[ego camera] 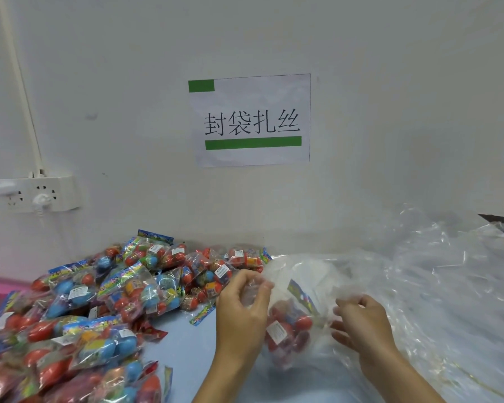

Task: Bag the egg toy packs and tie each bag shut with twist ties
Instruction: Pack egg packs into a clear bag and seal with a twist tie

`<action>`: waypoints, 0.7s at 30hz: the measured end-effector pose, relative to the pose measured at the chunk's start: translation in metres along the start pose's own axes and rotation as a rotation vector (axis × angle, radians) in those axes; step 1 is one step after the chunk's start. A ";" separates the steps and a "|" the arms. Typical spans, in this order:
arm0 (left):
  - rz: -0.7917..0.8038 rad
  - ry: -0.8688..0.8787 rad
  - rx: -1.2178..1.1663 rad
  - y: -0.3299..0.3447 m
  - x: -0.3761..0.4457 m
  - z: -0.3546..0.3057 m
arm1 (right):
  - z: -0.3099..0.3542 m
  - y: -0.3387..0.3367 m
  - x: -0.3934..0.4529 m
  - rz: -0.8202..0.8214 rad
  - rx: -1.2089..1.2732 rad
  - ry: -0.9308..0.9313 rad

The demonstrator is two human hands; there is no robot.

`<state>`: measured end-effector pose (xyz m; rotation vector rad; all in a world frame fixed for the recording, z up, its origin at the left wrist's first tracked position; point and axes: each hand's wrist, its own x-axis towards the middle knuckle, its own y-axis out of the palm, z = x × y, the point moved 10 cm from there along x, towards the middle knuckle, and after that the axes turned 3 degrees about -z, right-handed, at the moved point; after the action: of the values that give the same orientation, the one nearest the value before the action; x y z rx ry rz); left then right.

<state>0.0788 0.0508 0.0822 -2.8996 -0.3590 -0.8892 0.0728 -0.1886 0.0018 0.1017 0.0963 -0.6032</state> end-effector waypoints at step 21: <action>0.074 -0.226 0.120 0.010 -0.007 0.042 | 0.101 -0.041 -0.077 -0.574 -0.146 -0.873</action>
<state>0.0978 0.0463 0.0433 -2.8849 -0.3068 -0.5108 -0.0073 -0.1919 0.1083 -0.3475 -0.6982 -1.1627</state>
